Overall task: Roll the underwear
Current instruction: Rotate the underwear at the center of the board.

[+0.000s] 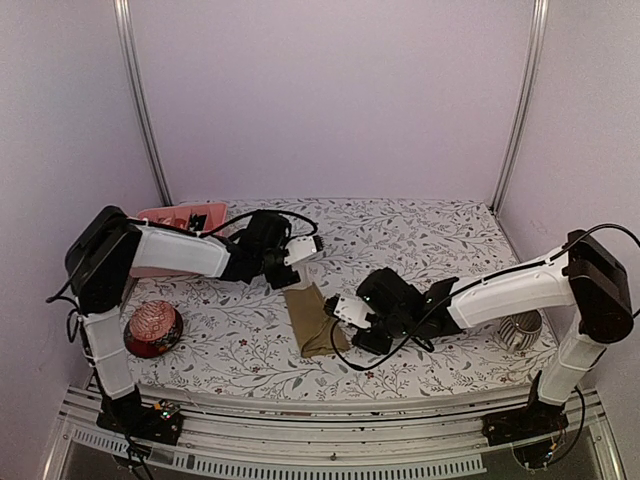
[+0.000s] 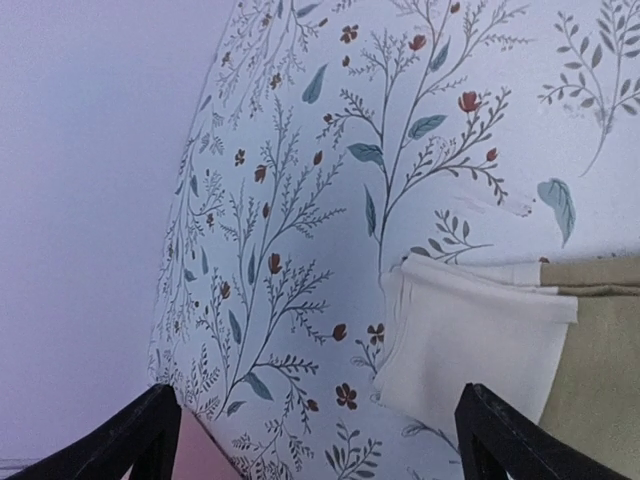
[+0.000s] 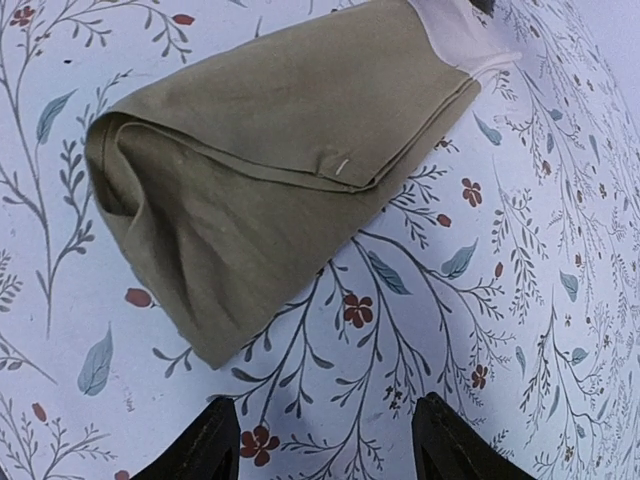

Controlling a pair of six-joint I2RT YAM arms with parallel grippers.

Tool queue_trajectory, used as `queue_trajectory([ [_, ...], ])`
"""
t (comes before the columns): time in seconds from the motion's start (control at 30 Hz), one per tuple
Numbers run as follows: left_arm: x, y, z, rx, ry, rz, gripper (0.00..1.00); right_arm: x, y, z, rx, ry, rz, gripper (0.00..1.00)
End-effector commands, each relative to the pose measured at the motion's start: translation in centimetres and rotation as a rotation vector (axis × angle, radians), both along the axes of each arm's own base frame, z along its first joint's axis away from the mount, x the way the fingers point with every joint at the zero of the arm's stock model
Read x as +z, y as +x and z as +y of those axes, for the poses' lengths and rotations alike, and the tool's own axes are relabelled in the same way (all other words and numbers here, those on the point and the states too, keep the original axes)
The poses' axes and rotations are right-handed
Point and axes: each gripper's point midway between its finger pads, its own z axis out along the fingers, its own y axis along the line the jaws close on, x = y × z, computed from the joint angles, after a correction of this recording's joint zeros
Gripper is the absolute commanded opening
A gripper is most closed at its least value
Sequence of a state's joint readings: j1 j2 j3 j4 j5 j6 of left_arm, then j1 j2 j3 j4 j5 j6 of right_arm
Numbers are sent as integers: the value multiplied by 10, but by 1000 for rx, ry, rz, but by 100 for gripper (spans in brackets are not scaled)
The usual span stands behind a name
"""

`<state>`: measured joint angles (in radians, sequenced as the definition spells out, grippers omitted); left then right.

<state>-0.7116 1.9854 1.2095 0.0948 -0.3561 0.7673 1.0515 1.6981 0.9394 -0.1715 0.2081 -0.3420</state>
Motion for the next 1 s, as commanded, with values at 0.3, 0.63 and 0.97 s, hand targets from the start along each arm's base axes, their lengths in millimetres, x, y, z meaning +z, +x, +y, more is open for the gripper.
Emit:
queue_trajectory([
  [0.3, 21, -98, 32, -155, -170, 76, 99, -38, -1, 29, 39, -81, -27, 58],
  [0.63, 1, -204, 23, -597, -178, 178, 99, -26, -38, 64, 184, -11, -32, 57],
  [0.97, -17, -242, 2, -675, -106, 122, 96, 5, -46, 56, 210, 99, -74, 47],
])
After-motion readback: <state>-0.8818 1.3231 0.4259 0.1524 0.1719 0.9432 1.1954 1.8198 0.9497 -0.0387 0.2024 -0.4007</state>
